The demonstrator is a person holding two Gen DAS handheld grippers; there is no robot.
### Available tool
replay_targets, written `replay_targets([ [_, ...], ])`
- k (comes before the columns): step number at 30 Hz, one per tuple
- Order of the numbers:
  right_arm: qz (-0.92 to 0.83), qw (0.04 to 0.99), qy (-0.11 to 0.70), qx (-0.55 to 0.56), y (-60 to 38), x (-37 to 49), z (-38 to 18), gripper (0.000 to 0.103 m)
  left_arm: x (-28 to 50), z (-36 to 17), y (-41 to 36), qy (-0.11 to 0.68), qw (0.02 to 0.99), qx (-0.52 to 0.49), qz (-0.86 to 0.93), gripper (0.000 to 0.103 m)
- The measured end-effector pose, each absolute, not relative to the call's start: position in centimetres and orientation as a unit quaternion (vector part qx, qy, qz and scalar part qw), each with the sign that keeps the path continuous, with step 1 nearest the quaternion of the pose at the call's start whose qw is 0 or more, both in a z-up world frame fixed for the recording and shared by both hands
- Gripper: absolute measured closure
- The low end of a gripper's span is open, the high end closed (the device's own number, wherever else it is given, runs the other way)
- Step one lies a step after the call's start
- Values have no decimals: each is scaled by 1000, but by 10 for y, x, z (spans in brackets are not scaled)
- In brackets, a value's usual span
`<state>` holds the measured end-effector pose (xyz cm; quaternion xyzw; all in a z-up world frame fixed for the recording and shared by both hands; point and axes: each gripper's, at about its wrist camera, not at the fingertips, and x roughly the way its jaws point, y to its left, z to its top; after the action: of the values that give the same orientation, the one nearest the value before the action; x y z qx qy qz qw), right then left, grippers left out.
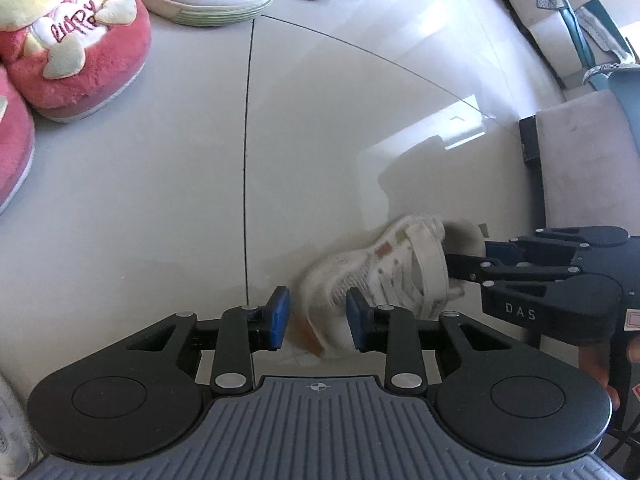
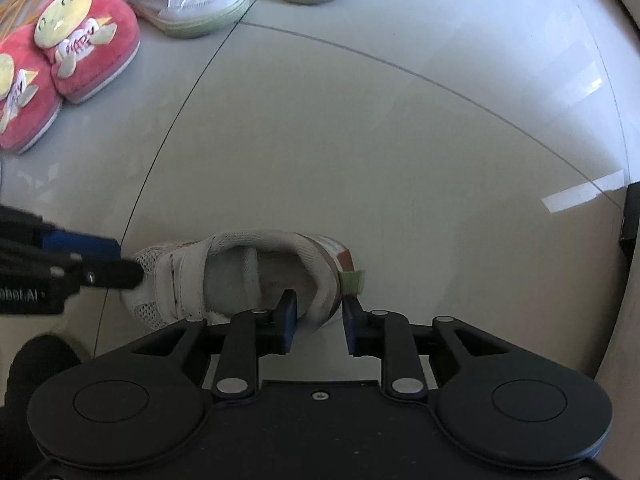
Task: Organize scattered shoes
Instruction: 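Drag the sneaker with the right gripper toward the left gripper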
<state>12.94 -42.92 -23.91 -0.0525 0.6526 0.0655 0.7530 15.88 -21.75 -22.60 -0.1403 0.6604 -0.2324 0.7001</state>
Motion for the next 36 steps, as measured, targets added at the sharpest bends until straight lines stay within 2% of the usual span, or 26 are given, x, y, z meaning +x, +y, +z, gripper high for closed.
replay_targets([
  [8, 77, 774, 625, -72, -432, 122, -227, 74, 152, -222, -219, 670, 688, -130, -245, 54],
  [11, 98, 781, 606, -116, -424, 121, -227, 74, 148, -227, -218, 684, 674, -123, -252, 53],
  [15, 142, 784, 574, -189, -409, 121, -231, 75, 144, -233, -223, 693, 666, -111, -254, 54],
  [17, 157, 783, 565, -206, -404, 120, -233, 80, 145, -235, -227, 693, 665, -114, -257, 56],
  [28, 150, 772, 590, -182, -410, 128, -237, 88, 155, -233, -219, 680, 677, -130, -248, 64],
  [36, 168, 766, 593, -184, -411, 125, -227, 88, 169, -226, -213, 661, 699, -128, -240, 68],
])
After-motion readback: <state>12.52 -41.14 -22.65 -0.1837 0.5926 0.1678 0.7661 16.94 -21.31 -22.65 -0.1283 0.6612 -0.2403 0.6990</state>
